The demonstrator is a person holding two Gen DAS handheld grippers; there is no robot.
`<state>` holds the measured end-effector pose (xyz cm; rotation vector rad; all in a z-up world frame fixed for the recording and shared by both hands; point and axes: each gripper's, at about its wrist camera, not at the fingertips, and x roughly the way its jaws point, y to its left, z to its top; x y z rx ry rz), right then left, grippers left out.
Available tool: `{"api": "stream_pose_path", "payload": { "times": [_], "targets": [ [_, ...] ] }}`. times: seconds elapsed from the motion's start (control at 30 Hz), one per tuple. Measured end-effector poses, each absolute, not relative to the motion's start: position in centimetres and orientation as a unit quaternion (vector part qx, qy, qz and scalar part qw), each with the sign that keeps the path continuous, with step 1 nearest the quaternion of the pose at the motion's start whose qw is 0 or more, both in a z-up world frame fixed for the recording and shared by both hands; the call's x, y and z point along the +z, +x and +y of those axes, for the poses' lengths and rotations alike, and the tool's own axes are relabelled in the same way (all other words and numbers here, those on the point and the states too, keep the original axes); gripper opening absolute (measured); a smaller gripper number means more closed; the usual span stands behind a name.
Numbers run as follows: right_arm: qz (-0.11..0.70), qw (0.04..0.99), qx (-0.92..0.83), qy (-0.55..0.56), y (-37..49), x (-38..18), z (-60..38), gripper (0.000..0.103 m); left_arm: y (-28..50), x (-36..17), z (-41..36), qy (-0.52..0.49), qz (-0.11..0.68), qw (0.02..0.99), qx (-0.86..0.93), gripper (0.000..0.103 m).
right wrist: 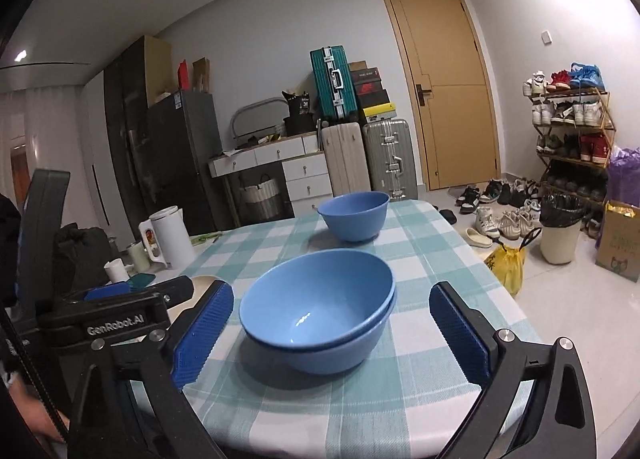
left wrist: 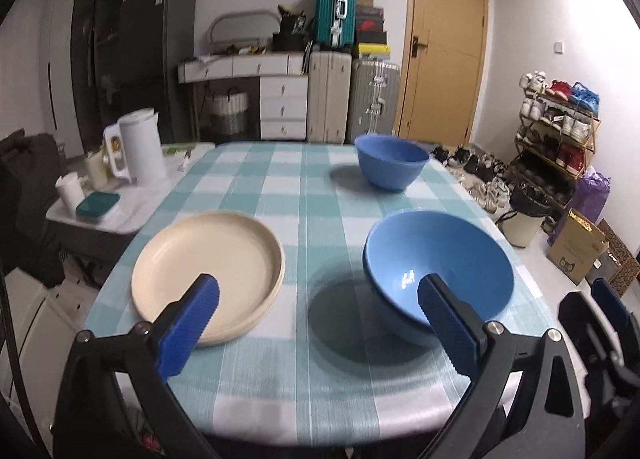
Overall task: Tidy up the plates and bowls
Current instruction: 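Withdraw both tools up and away from the nested bowls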
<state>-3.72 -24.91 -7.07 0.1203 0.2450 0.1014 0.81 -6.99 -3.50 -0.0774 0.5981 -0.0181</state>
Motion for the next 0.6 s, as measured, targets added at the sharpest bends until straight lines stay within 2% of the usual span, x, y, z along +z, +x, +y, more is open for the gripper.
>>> {"api": "stream_pose_path", "payload": {
  "times": [0.2, 0.6],
  "targets": [
    [0.149, 0.985, 0.057, 0.073, -3.9, -7.8, -24.3, 0.101, -1.8, -3.6, -7.4, -0.020, 0.266, 0.964, 0.007, 0.103],
    [0.154, 0.984, 0.057, 0.072, -4.4, -8.0, -23.6, 0.101, -2.4, -4.3, -7.0, -0.030, 0.285, 0.958, 0.004, 0.103]
  ]
}}
